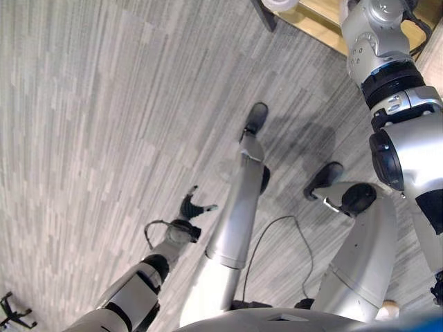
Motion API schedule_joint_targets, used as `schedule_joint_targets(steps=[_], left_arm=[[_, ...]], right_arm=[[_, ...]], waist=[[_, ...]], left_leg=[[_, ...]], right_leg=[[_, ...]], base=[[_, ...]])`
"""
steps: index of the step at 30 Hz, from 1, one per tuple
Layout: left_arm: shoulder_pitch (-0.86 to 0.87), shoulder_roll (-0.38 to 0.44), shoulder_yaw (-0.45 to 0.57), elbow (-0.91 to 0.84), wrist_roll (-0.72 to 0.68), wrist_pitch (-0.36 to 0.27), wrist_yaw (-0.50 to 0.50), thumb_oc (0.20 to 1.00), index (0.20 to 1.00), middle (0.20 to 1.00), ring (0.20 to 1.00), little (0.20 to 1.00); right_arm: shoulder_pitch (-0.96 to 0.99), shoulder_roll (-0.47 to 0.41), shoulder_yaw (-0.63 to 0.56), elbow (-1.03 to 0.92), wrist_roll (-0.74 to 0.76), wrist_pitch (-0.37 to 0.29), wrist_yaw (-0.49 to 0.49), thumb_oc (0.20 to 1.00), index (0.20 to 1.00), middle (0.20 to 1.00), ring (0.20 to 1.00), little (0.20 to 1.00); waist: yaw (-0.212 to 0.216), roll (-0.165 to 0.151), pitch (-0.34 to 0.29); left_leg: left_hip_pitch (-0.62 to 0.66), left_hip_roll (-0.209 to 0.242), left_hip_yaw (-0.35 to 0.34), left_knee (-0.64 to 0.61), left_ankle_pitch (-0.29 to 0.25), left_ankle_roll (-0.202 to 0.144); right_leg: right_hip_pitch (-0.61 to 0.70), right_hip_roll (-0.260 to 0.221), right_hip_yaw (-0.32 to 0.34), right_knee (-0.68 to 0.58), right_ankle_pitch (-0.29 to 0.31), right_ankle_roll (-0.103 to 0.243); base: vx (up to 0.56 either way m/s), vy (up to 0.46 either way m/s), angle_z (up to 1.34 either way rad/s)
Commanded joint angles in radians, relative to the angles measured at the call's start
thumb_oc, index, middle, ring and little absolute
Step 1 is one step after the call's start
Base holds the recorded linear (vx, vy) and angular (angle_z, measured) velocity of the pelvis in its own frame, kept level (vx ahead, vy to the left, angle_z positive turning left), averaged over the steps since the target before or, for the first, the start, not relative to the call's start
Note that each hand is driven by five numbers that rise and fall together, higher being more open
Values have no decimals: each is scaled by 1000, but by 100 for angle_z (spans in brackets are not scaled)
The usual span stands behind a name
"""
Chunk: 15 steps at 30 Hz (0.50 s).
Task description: Arrange the slippers neatly on the shoe rack.
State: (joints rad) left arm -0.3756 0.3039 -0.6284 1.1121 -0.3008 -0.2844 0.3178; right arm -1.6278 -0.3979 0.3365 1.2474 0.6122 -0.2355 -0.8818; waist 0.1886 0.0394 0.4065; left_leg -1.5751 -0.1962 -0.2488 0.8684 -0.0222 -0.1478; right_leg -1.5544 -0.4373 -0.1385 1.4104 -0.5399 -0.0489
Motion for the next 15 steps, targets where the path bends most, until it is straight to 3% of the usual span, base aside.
schedule_joint_targets(steps=[1, 3, 7, 10, 15], left_arm=[[5, 49, 43, 114, 6, 14, -4, 1000, 1000, 1000, 1000, 1000], [2, 48, 43, 116, 4, 14, -2, 1000, 1000, 1000, 1000, 1000], [-12, 40, 41, 134, 0, 15, -3, 1000, 1000, 1000, 1000, 1000], [-37, 28, 51, 160, 7, 30, -13, 1000, 1000, 1000, 1000, 1000], [-60, 13, 87, 173, 0, 36, -14, 1000, 1000, 1000, 1000, 1000]], right_arm=[[-169, -11, 139, 10, -262, 137, -2, 1000, 1000, 1000, 1000, 1000], [-181, -13, 155, 19, -282, 151, 1, 1000, 1000, 1000, 1000, 1000], [-188, 1, 155, 3, -256, 115, -6, 1000, 1000, 1000, 1000, 1000], [-162, 45, 95, -25, -168, 50, -11, 1000, 1000, 1000, 1000, 1000], [-79, 81, -2, -155, -161, 1, -52, 1000, 1000, 1000, 1000, 1000]], waist=[[-19, -42, 40], [-21, -43, 42], [-25, -52, 32], [-34, -64, 6], [-48, -77, -18]], left_leg=[[5, 16, 51, 40, -139, 32], [5, 16, 51, 37, -137, 32], [5, 19, 49, 19, -132, 34], [5, 29, 46, 2, -128, 37], [5, 39, 40, -18, -118, 42]], right_leg=[[75, 96, 124, -160, 83, 143], [76, 95, 122, -164, 85, 143], [83, 103, 114, -184, 89, 142], [91, 116, 101, -206, 91, 137], [99, 135, 93, -237, 103, 137]], base=[[0, 0, 0], [0, 0, 0], [0, 0, 0], [-4, 15, -10], [-23, 16, -7]])
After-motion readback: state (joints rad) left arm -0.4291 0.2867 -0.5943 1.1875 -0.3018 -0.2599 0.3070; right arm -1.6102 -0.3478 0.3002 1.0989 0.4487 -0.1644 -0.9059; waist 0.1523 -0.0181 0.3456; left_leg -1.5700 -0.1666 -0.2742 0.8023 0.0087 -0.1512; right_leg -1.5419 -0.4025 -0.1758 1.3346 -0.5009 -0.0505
